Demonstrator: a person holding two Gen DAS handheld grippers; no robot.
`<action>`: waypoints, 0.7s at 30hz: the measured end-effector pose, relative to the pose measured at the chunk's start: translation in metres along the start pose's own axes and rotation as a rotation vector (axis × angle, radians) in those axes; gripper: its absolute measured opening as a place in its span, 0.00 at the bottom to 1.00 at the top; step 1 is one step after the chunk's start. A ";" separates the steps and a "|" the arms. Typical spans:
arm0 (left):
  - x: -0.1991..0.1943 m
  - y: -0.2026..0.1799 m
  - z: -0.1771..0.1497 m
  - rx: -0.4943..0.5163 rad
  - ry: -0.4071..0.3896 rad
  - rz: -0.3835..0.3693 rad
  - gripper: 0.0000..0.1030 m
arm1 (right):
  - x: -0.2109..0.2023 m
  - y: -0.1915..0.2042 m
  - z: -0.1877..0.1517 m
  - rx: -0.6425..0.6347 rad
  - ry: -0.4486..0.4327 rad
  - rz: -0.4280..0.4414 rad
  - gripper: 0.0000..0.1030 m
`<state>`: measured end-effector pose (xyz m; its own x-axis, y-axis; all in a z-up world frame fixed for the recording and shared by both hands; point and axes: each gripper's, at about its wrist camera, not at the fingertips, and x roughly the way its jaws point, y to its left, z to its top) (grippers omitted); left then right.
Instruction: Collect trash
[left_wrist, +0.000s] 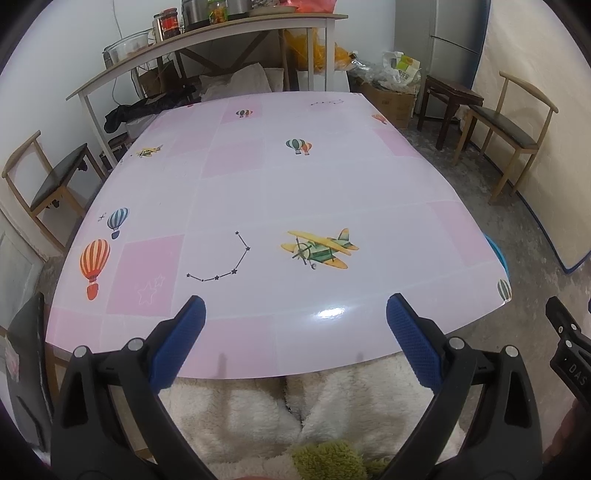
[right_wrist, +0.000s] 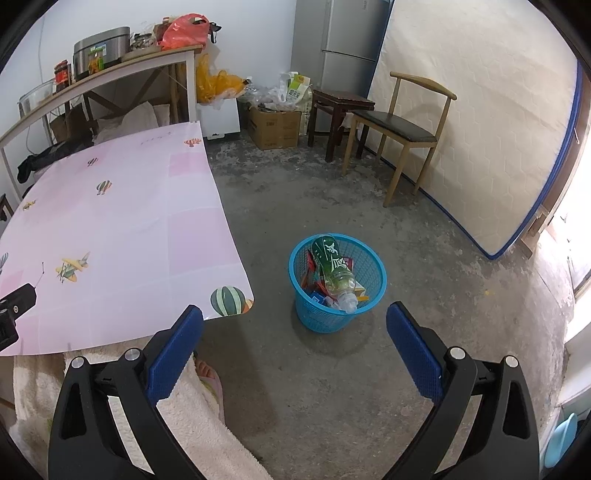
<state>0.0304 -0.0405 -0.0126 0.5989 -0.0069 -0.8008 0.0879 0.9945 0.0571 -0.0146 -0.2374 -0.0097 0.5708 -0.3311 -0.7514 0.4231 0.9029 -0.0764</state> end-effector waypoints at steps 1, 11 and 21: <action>0.000 0.000 0.000 -0.001 0.001 0.000 0.92 | 0.000 0.000 0.000 0.000 0.000 0.000 0.94; 0.001 0.002 0.000 -0.002 0.001 -0.002 0.92 | 0.000 0.001 0.000 0.000 0.000 -0.001 0.94; 0.001 0.002 0.000 -0.003 0.002 -0.002 0.92 | 0.000 0.001 0.001 0.000 0.000 0.000 0.94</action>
<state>0.0309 -0.0383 -0.0129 0.5972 -0.0086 -0.8021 0.0869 0.9947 0.0541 -0.0136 -0.2365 -0.0092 0.5709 -0.3310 -0.7513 0.4229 0.9029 -0.0764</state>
